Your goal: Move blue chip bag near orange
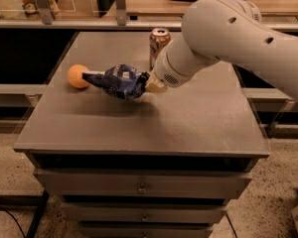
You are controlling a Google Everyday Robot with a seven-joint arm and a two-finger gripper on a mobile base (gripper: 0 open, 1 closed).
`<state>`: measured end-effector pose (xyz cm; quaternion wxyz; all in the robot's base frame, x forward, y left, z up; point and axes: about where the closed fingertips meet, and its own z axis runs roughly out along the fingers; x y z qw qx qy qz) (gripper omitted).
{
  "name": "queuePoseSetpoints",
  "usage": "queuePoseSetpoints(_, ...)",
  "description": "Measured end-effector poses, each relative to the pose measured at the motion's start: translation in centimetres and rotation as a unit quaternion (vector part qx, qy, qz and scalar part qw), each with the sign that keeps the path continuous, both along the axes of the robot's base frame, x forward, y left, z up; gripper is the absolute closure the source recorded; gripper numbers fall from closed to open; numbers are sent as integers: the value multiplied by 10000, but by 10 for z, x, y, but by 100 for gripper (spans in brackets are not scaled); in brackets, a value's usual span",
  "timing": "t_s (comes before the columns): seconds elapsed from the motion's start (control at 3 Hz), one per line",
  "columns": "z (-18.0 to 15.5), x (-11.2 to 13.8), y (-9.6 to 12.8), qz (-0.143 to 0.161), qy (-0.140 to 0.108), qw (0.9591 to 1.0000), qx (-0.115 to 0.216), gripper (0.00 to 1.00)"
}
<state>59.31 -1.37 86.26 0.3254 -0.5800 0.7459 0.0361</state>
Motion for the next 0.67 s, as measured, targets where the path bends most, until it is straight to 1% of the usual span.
queuePoseSetpoints(0.33,0,3,7,7,44,9999,97,83)
queuePoseSetpoints(0.67,0,4,15,66,75,9998,199,59)
